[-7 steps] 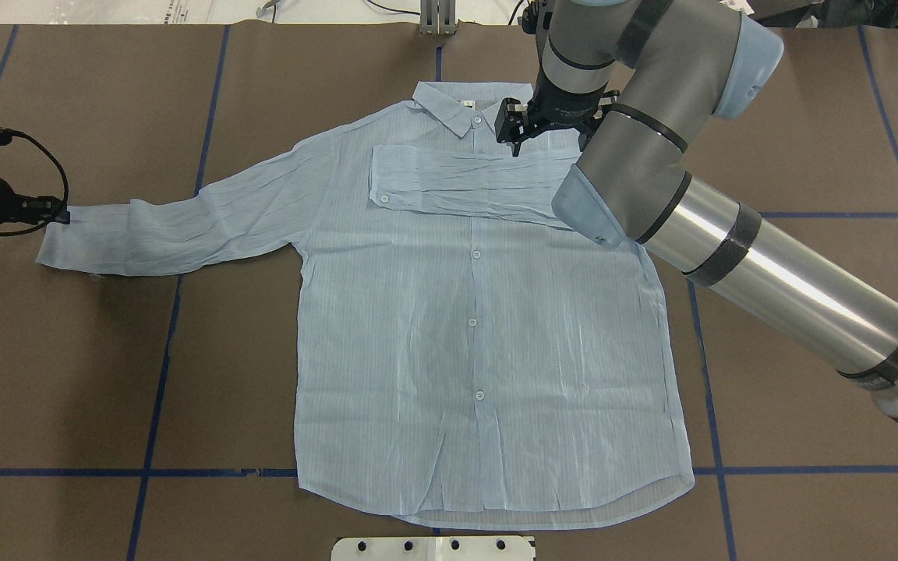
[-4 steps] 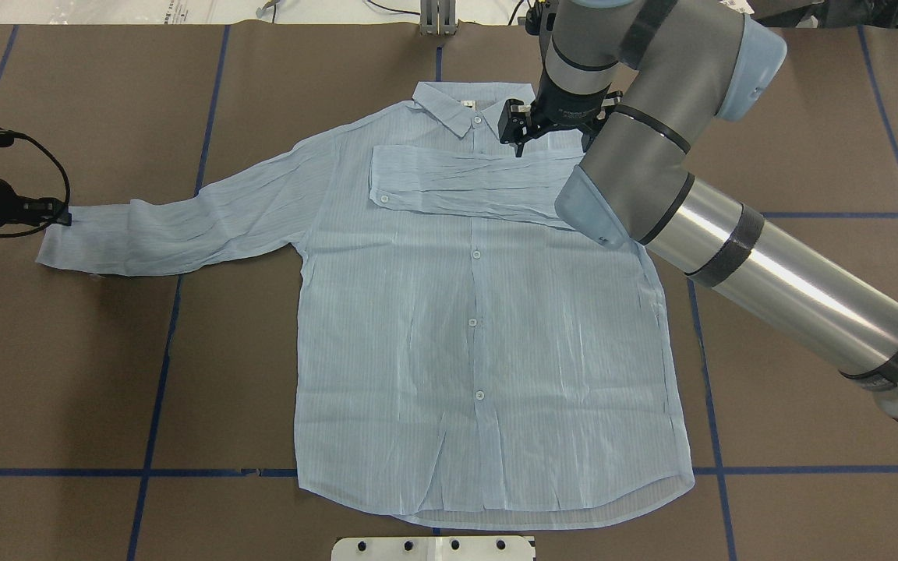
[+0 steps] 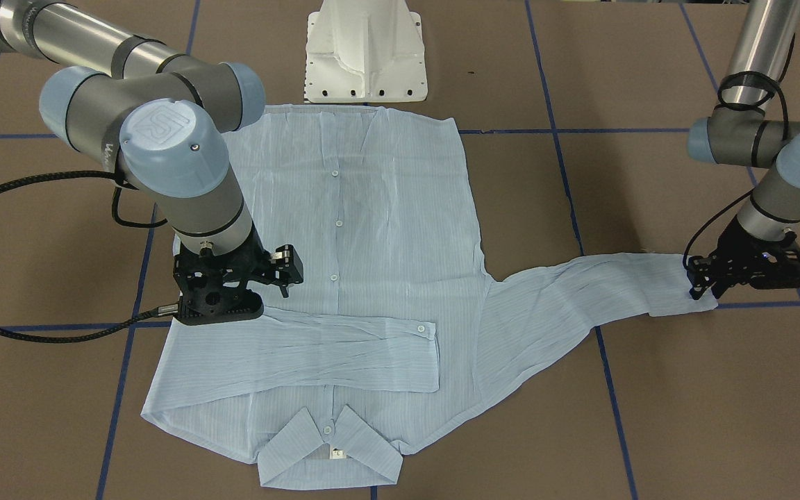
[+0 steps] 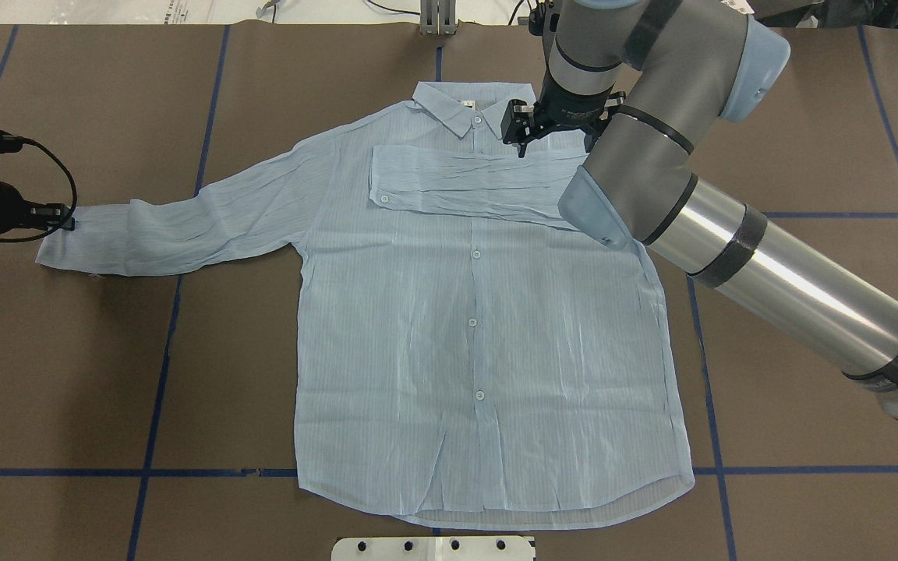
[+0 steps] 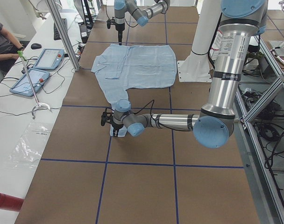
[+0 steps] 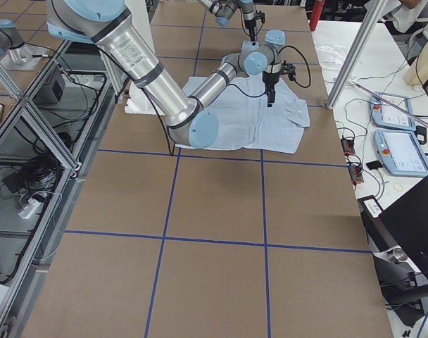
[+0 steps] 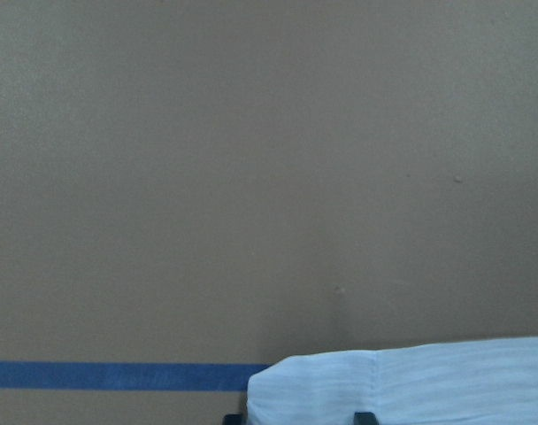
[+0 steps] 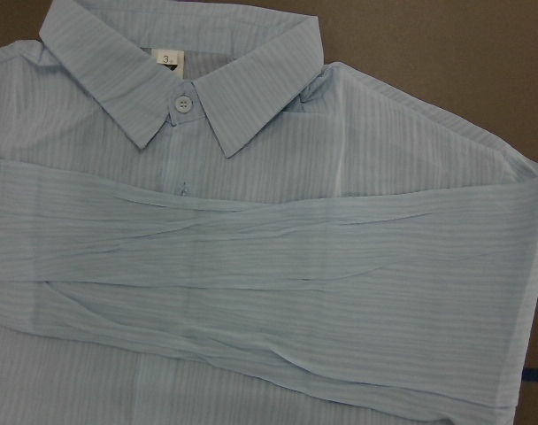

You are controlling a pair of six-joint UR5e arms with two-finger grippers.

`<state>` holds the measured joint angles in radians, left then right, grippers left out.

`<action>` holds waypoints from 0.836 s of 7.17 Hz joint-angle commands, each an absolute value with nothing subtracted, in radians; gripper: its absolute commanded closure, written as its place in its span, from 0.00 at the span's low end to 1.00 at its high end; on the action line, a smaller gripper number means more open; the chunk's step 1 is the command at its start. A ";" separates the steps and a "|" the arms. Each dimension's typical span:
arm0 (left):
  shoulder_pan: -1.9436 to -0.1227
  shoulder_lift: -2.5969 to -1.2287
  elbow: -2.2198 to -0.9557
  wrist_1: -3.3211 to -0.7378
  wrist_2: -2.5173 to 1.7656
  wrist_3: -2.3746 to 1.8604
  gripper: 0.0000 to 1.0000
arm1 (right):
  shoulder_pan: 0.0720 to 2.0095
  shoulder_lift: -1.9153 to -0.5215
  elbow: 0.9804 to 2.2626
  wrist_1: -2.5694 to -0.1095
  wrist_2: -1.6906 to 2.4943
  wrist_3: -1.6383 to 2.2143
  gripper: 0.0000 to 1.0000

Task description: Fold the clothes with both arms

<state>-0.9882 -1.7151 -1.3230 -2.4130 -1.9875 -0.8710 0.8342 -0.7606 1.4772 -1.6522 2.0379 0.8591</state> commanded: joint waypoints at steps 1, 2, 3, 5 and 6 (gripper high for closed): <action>-0.988 -1.710 -1.330 -2.411 -1.988 -0.867 0.57 | 0.838 -0.762 1.479 -1.652 2.040 0.859 0.00; -0.989 -1.710 -1.331 -2.410 -1.990 -0.858 0.58 | 0.839 -0.762 1.477 -1.652 2.040 0.859 0.00; -0.989 -1.710 -1.333 -2.408 -1.991 -0.856 0.59 | 0.841 -0.762 1.477 -1.652 2.040 0.859 0.00; -0.989 -1.710 -1.341 -2.407 -1.993 -0.856 0.62 | 0.842 -0.764 1.477 -1.652 2.039 0.859 0.00; -0.991 -1.709 -1.347 -2.407 -1.993 -0.856 0.62 | 0.842 -0.770 1.479 -1.652 2.039 0.859 0.00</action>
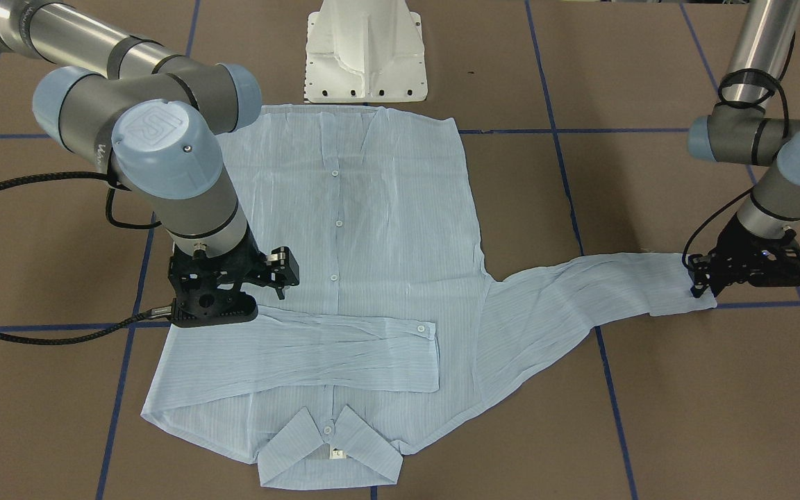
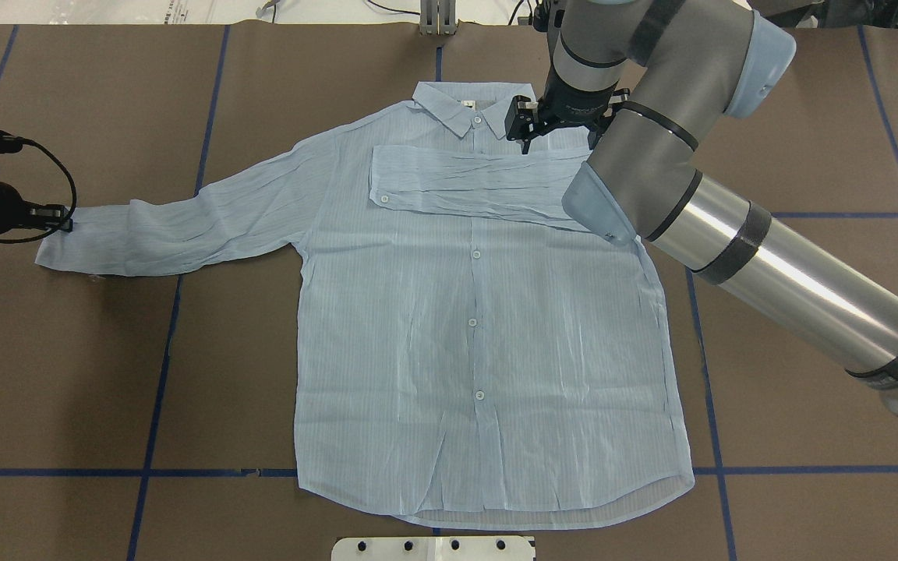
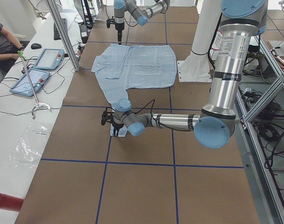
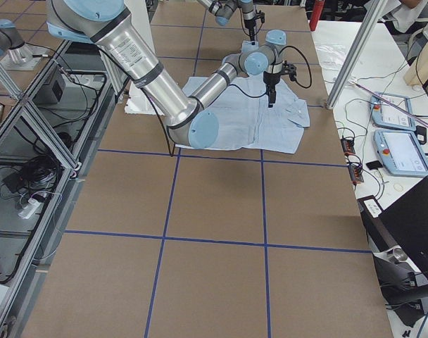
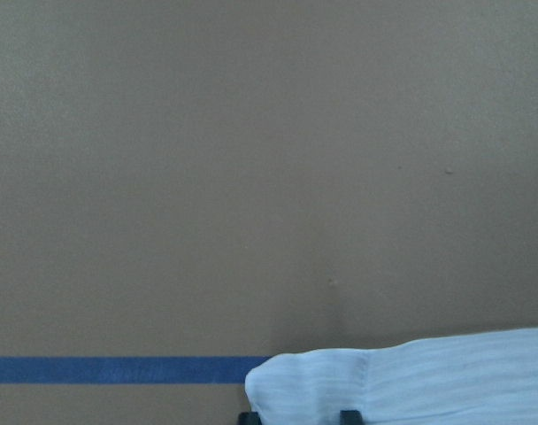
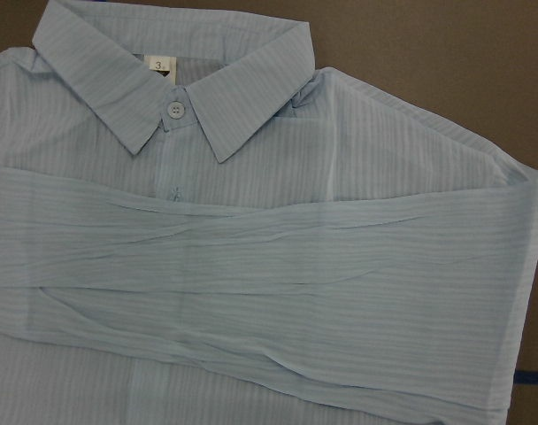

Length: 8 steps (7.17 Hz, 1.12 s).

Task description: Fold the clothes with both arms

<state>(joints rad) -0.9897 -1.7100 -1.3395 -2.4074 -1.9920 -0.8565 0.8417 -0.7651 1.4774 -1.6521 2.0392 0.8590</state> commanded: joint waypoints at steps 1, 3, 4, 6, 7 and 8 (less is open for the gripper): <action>-0.991 -1.709 -1.347 -2.407 -1.994 -0.856 0.62 | 0.842 -0.773 1.477 -1.651 2.037 0.859 0.00; -0.991 -1.710 -1.347 -2.407 -1.994 -0.856 0.62 | 0.842 -0.775 1.477 -1.651 2.036 0.859 0.00; -0.991 -1.710 -1.348 -2.407 -1.994 -0.856 0.62 | 0.842 -0.775 1.477 -1.651 2.036 0.859 0.00; -0.992 -1.703 -1.364 -2.405 -1.994 -0.856 0.71 | 0.842 -0.778 1.479 -1.651 2.036 0.861 0.00; -0.996 -1.697 -1.383 -2.407 -1.994 -0.856 0.90 | 0.842 -0.779 1.479 -1.651 2.036 0.861 0.00; -0.997 -1.691 -1.402 -2.405 -1.991 -0.856 1.00 | 0.841 -0.787 1.486 -1.649 2.034 0.861 0.00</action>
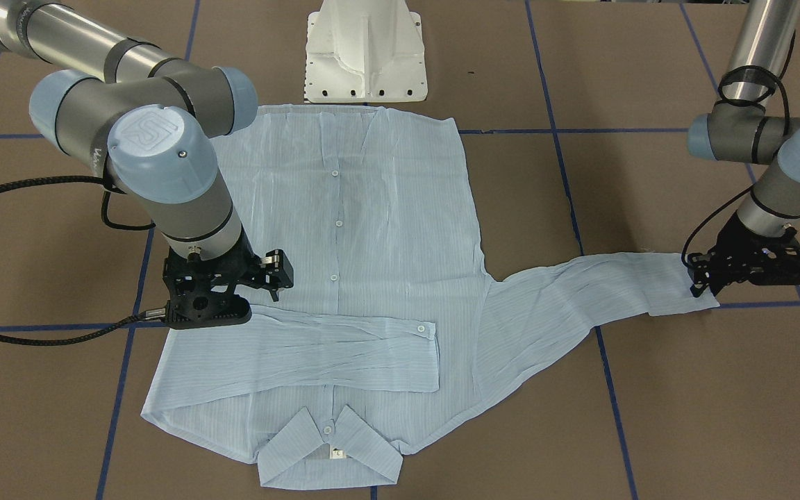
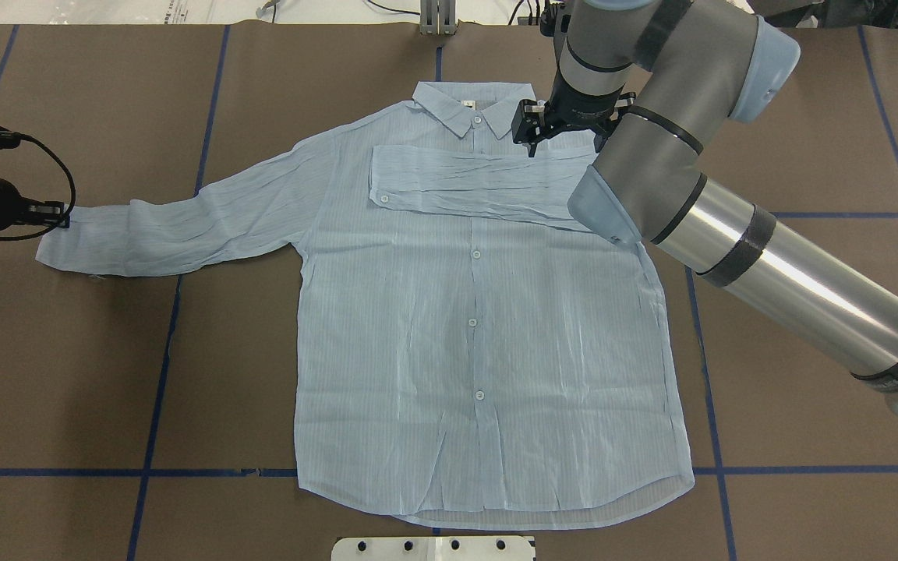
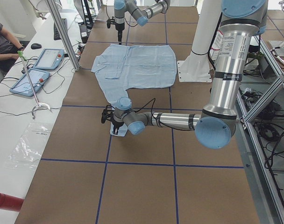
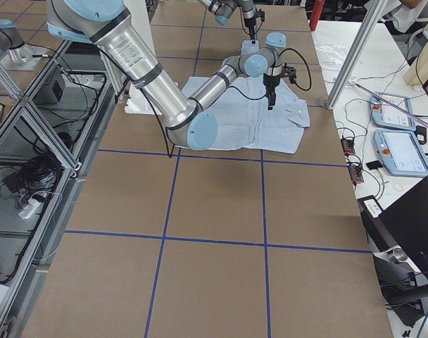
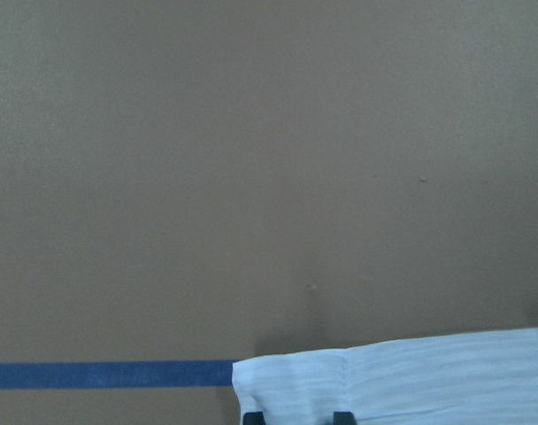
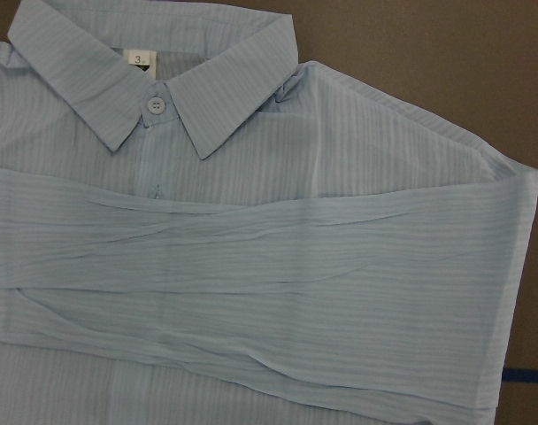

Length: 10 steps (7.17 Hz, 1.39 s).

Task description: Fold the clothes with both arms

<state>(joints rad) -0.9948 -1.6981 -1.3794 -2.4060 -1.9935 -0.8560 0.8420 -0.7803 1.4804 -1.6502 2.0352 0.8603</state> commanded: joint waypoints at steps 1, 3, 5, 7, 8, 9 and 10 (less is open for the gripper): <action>-0.997 -1.683 -1.408 -2.407 -1.988 -0.857 1.00 | 0.842 -0.799 1.499 -1.648 2.034 0.861 0.00; -0.994 -1.696 -1.454 -2.348 -1.994 -0.859 1.00 | 0.842 -0.811 1.502 -1.647 2.036 0.859 0.00; -0.992 -1.806 -1.611 -2.028 -1.996 -0.886 1.00 | 0.865 -0.854 1.546 -1.649 2.046 0.829 0.00; -0.976 -1.984 -1.641 -1.884 -2.003 -1.157 1.00 | 0.914 -0.952 1.607 -1.651 2.051 0.728 0.00; -0.912 -2.082 -1.640 -1.815 -2.003 -1.299 1.00 | 0.949 -0.995 1.615 -1.649 2.063 0.657 0.00; -0.872 -2.161 -1.640 -1.790 -2.003 -1.456 1.00 | 0.984 -1.040 1.620 -1.646 2.075 0.585 0.00; -0.852 -2.211 -1.646 -1.780 -2.005 -1.580 1.00 | 1.021 -1.093 1.634 -1.644 2.092 0.505 0.00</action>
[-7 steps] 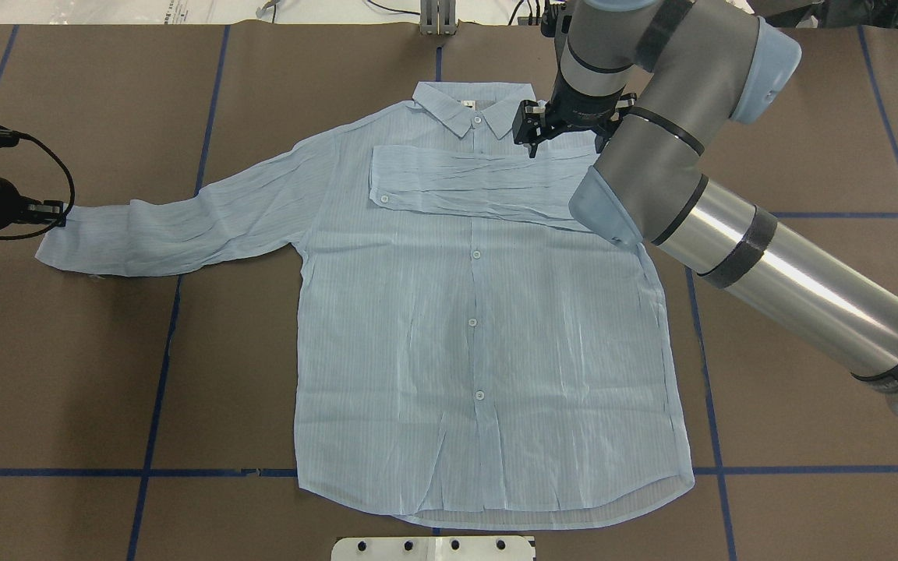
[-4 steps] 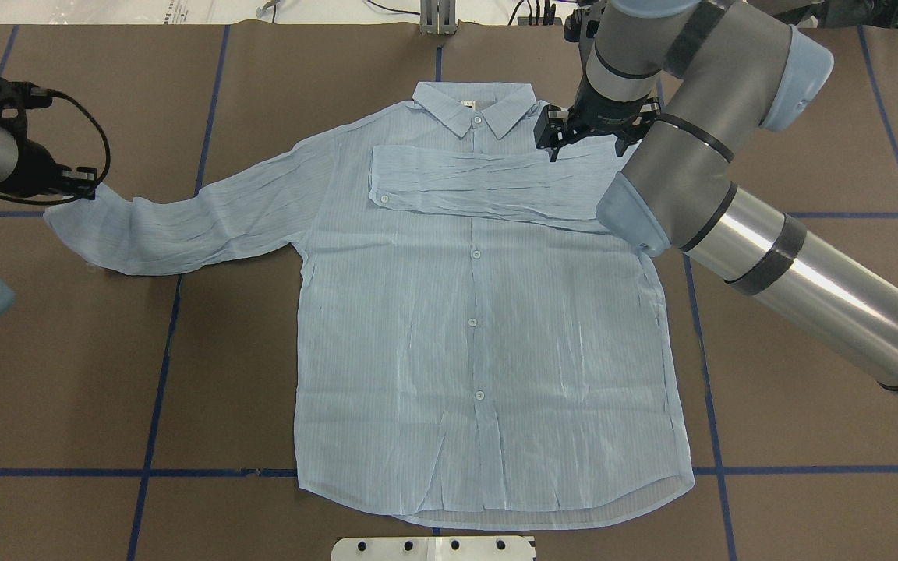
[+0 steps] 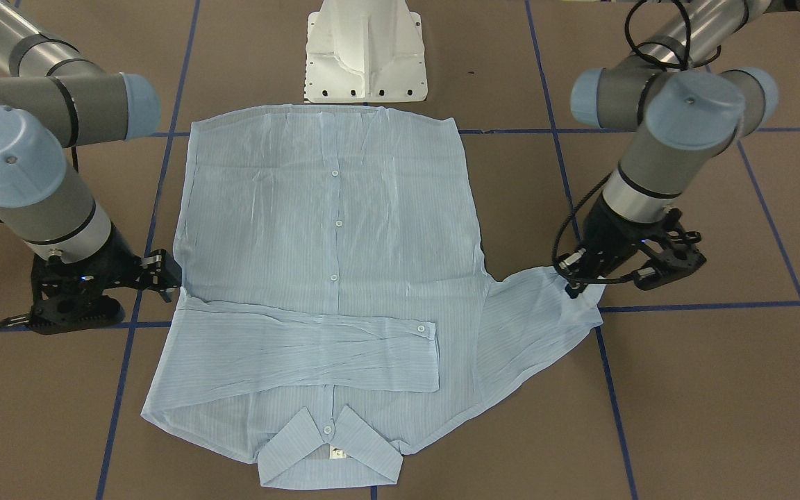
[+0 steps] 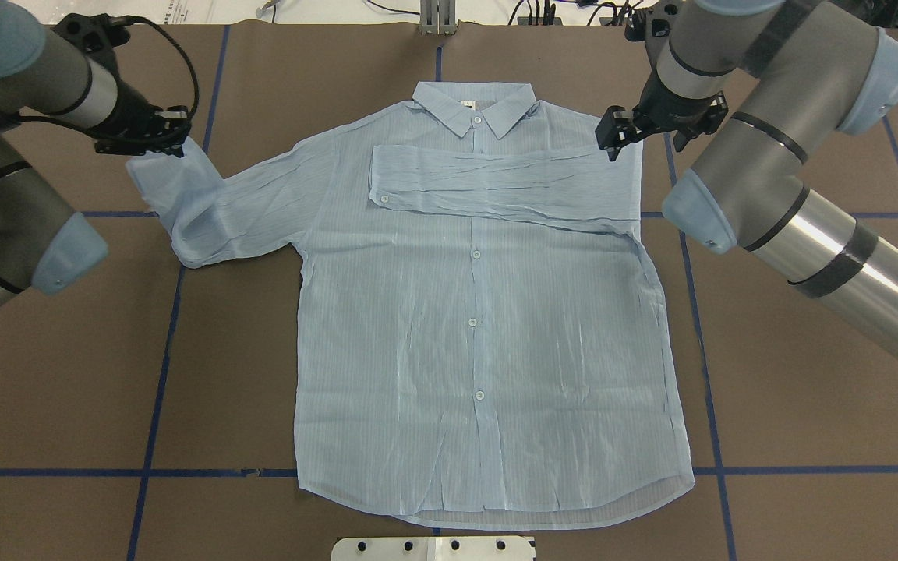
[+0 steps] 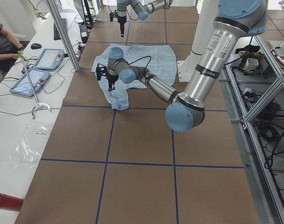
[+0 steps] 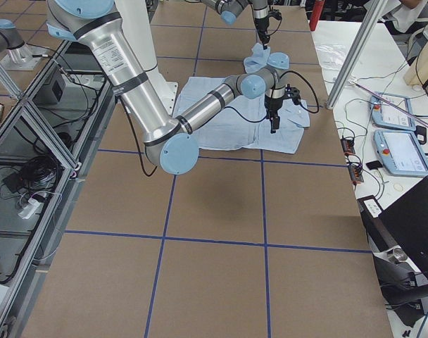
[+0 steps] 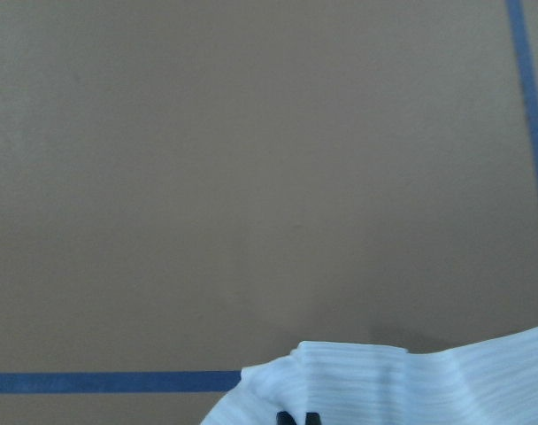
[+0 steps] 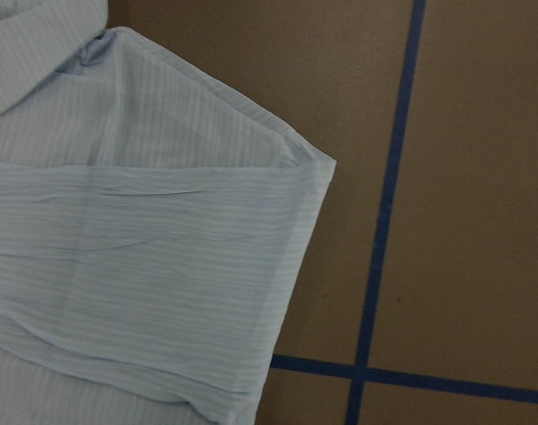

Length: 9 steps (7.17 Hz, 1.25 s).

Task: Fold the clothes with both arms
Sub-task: 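Fold the other sleeve across the chest with the left gripper while the right gripper withdraws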

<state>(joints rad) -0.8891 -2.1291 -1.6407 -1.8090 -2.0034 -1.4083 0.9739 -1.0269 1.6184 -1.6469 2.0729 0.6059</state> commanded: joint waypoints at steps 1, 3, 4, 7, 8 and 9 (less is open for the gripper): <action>-0.833 -2.259 -1.667 -1.748 -2.016 -1.706 1.00 | 1.067 -1.141 1.635 -1.643 2.120 0.415 0.00; -0.808 -2.397 -1.655 -1.695 -2.008 -1.900 1.00 | 1.123 -1.181 1.634 -1.644 2.149 0.327 0.00; -0.805 -2.419 -1.643 -1.697 -2.006 -1.939 1.00 | 1.126 -1.192 1.634 -1.644 2.148 0.315 0.00; -0.790 -2.506 -1.589 -1.739 -1.999 -2.044 1.00 | 1.129 -1.203 1.634 -1.644 2.152 0.314 0.00; -0.793 -2.503 -1.594 -1.749 -1.997 -2.066 1.00 | 1.129 -1.204 1.634 -1.644 2.152 0.314 0.00; -0.805 -2.500 -1.595 -1.743 -1.993 -2.069 1.00 | 1.129 -1.204 1.634 -1.644 2.152 0.314 0.00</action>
